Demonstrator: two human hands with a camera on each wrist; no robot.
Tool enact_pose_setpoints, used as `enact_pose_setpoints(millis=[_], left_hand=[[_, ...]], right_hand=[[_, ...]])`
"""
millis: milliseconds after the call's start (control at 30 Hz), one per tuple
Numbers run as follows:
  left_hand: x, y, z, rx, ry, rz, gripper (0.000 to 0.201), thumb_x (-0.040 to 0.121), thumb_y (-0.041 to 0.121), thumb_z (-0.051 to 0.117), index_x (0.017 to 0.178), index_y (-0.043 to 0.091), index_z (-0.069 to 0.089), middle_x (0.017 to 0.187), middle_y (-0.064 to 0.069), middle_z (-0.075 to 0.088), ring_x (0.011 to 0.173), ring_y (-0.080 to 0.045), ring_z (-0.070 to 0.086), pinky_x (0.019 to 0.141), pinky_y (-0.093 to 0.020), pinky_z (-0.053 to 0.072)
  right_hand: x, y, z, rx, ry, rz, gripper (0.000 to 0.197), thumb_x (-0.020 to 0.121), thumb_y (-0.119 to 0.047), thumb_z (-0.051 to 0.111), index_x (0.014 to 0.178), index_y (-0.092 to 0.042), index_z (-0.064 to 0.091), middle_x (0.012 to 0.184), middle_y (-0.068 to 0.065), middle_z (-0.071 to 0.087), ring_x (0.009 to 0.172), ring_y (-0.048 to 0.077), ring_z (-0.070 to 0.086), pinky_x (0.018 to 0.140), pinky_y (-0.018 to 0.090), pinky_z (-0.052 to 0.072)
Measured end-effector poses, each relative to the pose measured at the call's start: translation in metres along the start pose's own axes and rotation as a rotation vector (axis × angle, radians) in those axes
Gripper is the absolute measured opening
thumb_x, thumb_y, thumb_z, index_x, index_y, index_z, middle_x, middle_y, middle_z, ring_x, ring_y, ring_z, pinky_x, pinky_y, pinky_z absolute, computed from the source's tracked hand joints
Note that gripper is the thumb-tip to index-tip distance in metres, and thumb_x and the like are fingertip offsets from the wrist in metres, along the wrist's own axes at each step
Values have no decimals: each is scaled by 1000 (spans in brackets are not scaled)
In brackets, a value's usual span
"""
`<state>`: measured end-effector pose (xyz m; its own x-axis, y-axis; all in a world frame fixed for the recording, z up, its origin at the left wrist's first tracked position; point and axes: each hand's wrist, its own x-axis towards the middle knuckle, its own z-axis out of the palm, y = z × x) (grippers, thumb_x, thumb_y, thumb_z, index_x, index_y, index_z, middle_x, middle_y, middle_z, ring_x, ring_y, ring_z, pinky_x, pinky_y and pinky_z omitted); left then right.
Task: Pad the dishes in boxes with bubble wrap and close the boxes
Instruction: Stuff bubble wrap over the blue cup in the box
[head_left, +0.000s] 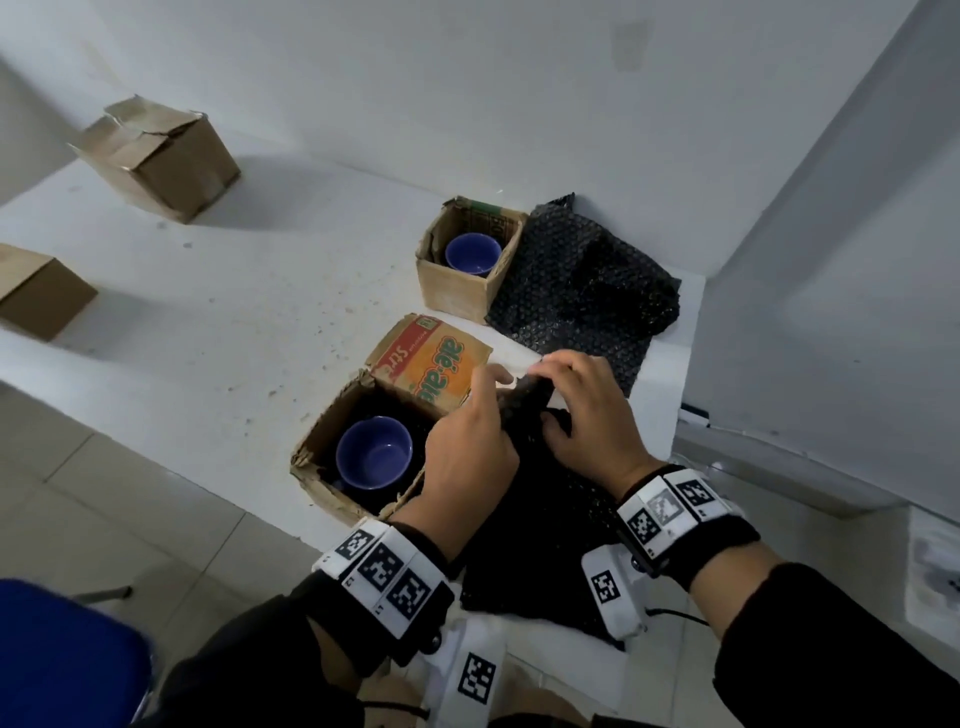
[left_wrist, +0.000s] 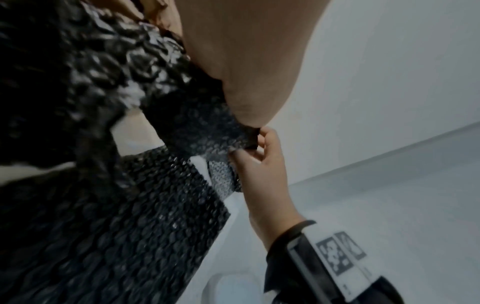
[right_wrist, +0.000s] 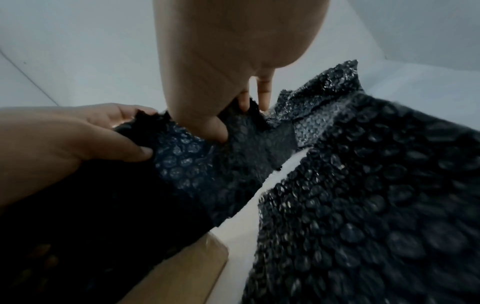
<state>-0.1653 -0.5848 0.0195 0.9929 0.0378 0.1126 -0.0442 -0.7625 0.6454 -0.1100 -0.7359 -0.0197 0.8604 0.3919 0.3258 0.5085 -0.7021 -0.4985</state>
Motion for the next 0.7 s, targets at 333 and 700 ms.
enact_pose_setpoints(millis=[333,700], left_hand=[[28,-19,-34,-107,-213,-21,41,79,11,62,99,28,30,92,1,67,73,-23,61,64,-39,49],[43,-36,-80,-411,-157,-53,35,80,-1,58,79,29,40,69,-2,60,63,-20,51,62,-32,41]], right_hand=[[43,-16,-3,-97,21,-13,18,63,-16,58,81,-17,56,106,0,64,109,28,56,89,44,40],[71,-64,-48,248,162,-24,40,65,3,45,96,-15,63,92,1,66,87,17,62,81,35,51]])
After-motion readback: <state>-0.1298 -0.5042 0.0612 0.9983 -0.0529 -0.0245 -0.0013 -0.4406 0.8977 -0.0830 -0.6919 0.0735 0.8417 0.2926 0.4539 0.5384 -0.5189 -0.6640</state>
